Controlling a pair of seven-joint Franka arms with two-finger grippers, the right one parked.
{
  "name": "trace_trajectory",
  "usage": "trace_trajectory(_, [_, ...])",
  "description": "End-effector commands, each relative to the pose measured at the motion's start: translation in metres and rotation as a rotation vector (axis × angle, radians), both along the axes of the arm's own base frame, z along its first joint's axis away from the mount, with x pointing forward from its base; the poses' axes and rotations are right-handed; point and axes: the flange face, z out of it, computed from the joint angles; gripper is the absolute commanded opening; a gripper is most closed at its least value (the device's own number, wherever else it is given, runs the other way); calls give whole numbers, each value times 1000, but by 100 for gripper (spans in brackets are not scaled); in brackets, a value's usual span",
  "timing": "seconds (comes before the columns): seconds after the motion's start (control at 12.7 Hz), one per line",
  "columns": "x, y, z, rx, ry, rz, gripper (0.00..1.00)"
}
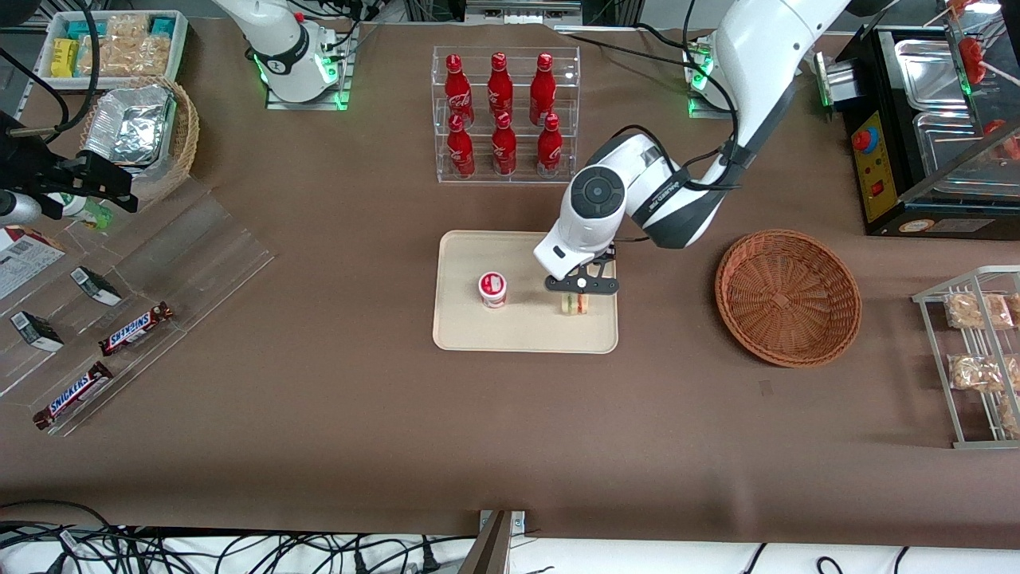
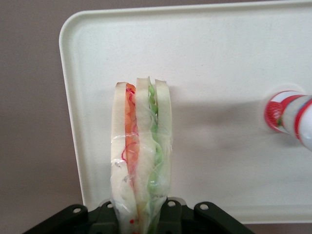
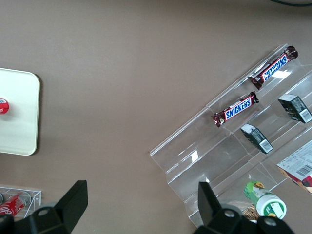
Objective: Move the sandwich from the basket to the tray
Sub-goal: 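Lower the sandwich onto the tray and open the left gripper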
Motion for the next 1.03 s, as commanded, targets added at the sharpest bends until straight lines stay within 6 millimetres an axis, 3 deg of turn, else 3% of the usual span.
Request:
trace_trajectory(0.0, [3, -4, -13, 26, -22, -2, 0])
trace_trajectory(0.16, [2, -4, -18, 23, -19, -4, 3])
trace_trajectory(0.47, [3, -5, -22, 22, -16, 23, 40])
trace_trajectory(0.63, [3, -5, -31, 35, -21, 7, 71])
trace_trajectory(0.71, [3, -5, -30, 36, -30, 3, 77])
trace_trajectory(0.79, [4, -4, -30, 38, -30, 2, 100])
trace_trajectory(0.95, [6, -3, -23, 38, -36, 10, 100])
